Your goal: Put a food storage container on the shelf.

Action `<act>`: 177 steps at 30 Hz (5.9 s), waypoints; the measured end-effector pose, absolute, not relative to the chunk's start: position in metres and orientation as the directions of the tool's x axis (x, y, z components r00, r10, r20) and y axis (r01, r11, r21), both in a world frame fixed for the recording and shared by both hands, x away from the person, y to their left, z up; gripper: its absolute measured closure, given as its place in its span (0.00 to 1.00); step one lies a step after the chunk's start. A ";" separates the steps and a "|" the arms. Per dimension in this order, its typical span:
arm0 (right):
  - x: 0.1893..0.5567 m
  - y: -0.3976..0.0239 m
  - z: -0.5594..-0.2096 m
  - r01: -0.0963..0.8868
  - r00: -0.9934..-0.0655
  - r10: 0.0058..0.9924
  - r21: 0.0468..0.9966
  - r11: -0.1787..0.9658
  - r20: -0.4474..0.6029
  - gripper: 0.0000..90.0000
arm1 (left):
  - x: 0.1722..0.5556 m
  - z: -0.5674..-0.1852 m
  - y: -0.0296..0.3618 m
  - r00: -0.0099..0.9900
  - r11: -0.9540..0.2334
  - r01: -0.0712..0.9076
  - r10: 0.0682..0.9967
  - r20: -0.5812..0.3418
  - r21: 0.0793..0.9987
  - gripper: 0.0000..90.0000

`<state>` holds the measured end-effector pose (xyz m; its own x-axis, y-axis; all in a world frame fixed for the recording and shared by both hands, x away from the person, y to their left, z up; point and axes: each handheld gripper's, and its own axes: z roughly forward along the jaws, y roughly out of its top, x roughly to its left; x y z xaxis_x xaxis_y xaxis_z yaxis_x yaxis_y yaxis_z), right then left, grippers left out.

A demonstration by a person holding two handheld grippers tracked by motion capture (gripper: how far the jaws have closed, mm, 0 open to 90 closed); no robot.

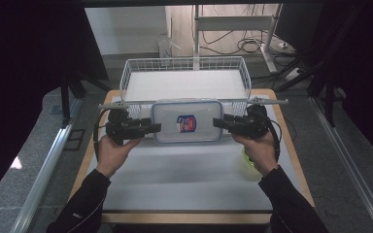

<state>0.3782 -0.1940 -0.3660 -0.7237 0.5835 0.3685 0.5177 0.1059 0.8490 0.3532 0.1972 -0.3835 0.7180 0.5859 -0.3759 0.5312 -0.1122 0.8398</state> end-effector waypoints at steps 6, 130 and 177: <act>0.389 -0.191 -0.345 0.499 -0.728 0.586 0.861 0.097 0.356 0.58 | 0.364 -0.366 0.201 0.722 -0.102 0.519 0.583 -0.371 0.849 0.57; 0.464 -0.166 -0.357 0.390 -0.687 0.697 0.913 0.116 0.205 0.93 | 0.430 -0.362 0.178 0.681 -0.194 0.380 0.720 -0.131 0.905 0.81; 0.355 -0.177 -0.442 0.362 -0.766 0.641 0.856 0.368 0.048 0.10 | 0.297 -0.475 0.189 0.730 -0.344 0.343 0.683 -0.018 0.874 0.01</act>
<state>0.3551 -0.1771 -0.4421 -0.7656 0.6415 0.0484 0.3625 0.3680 0.8563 0.2967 0.1888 -0.4745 0.7299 0.6833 -0.0180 0.3433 -0.3438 0.8740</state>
